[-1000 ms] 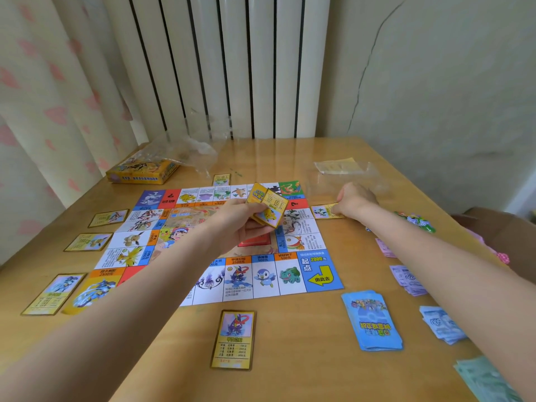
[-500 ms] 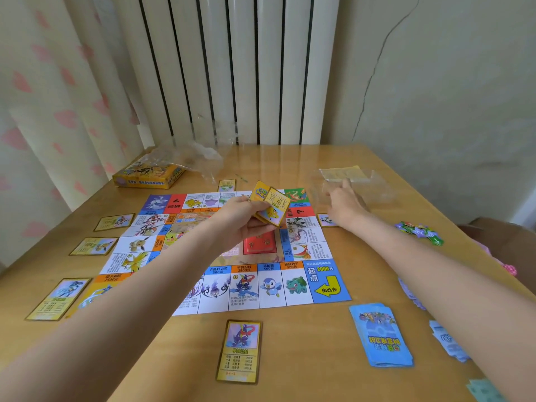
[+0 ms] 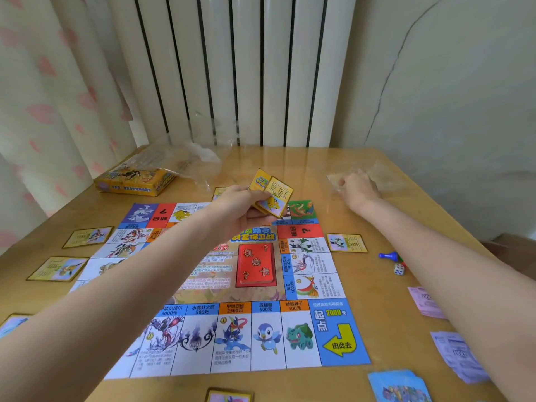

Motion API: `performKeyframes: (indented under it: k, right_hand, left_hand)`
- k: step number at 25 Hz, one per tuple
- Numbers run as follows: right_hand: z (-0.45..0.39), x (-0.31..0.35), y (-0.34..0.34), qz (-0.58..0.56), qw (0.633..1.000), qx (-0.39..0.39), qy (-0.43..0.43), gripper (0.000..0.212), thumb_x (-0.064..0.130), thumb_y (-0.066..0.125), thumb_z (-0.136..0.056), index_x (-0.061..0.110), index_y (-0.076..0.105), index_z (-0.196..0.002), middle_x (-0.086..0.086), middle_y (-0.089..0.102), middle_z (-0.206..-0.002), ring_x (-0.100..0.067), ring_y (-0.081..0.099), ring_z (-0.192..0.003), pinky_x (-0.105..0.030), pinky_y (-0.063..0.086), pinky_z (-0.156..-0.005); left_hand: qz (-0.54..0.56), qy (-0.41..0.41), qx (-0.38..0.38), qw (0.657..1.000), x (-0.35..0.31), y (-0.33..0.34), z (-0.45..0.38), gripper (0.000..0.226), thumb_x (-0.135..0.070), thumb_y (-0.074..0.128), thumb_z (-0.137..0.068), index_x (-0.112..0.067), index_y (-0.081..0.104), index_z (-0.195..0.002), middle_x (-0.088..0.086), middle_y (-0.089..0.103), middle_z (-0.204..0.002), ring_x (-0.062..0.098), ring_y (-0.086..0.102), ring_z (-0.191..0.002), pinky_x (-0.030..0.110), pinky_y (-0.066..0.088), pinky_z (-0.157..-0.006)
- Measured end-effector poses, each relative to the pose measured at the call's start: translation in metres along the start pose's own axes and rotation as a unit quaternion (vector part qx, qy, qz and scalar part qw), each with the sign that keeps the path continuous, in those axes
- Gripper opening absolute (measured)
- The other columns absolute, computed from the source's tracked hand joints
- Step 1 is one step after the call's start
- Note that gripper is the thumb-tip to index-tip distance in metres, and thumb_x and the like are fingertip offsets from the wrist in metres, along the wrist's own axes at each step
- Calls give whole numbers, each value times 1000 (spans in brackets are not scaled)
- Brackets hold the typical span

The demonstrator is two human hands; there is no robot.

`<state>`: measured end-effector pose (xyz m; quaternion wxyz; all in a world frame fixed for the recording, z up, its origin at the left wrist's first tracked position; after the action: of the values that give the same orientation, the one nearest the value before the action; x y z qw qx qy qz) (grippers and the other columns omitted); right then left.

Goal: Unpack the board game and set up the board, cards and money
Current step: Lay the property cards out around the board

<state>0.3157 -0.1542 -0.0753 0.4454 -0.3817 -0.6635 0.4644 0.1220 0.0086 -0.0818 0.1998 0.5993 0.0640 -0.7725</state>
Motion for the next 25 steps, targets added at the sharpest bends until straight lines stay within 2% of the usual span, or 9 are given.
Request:
performKeyframes:
  k: [2,4,5,6,8,10,13,20,25]
  right_hand:
    - [3,6,-3,8,1000,-5,-16,34,3,43,-94,7,55,-125,-16,33,-141,-38,50,-119,-37,41,-95]
    - [17,27,-17,4,995,-36,-90,35,11,47,-95,10,51,-130,-16,39,-137,-35,48,-121,-38,40,-98]
    - [28,45,-17,-2,987,-16,-158,39,19,50,-94,12,49,-132,-14,40,-140,-32,44,-126,-38,37,-102]
    - [42,65,-9,-8,972,38,-231,46,29,53,-93,14,45,-136,-11,38,-144,-28,37,-133,-38,31,-107]
    - [71,91,15,0,938,159,-308,65,47,52,-89,18,33,-144,-5,25,-154,-21,20,-142,-37,16,-115]
    - [82,91,32,13,929,226,-294,77,56,50,-86,21,21,-148,-3,15,-157,-19,11,-145,-37,11,-117]
    - [87,77,44,29,928,269,-257,82,59,48,-85,22,13,-149,0,9,-158,-17,10,-145,-39,12,-118]
    - [93,74,44,43,932,270,-238,84,61,47,-84,22,12,-150,0,4,-158,-19,10,-145,-42,13,-118]
    - [97,76,42,28,930,283,-232,83,58,48,-85,22,12,-150,-2,3,-158,-20,8,-145,-37,13,-118]
  left_hand:
    - [1,1,-4,1000,1,-7,-3,9,-5,50,-94,-2,58,-90,14,68,-82,17,69,-59,25,58,-60]
    - [11,4,-11,1000,2,-14,-3,9,-5,49,-94,-3,57,-91,15,67,-84,17,69,-60,24,58,-59]
    - [17,6,-19,1000,3,-19,-1,9,-4,48,-95,-3,56,-90,15,67,-84,17,69,-59,24,58,-58]
    - [20,7,-29,999,4,-23,1,9,-4,48,-95,-4,55,-89,15,67,-84,16,69,-57,23,58,-56]
    - [19,5,-48,999,8,-30,9,9,-5,48,-95,-4,55,-88,14,66,-83,16,67,-59,23,58,-54]
    - [25,-4,-56,998,16,-33,18,8,-5,49,-95,-5,54,-88,14,65,-84,18,66,-66,24,57,-55]
    - [34,-19,-51,998,28,-32,28,4,-5,49,-94,-3,53,-93,15,65,-87,21,65,-75,25,57,-56]
    - [28,-19,-37,999,31,-38,37,10,-6,49,-95,-1,52,-102,20,65,-104,25,66,-86,26,58,-60]
    - [37,-7,-42,998,26,-46,44,7,-5,49,-95,-1,52,-99,17,65,-93,22,66,-77,26,58,-58]
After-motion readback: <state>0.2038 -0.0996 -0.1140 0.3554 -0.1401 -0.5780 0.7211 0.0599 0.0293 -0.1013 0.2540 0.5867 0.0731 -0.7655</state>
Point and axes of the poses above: each hand's wrist, its own z-axis away from the middle knuckle, its own y-axis out of the palm, x = y × z, the point moved 9 cm from there along -z, towards the middle knuckle
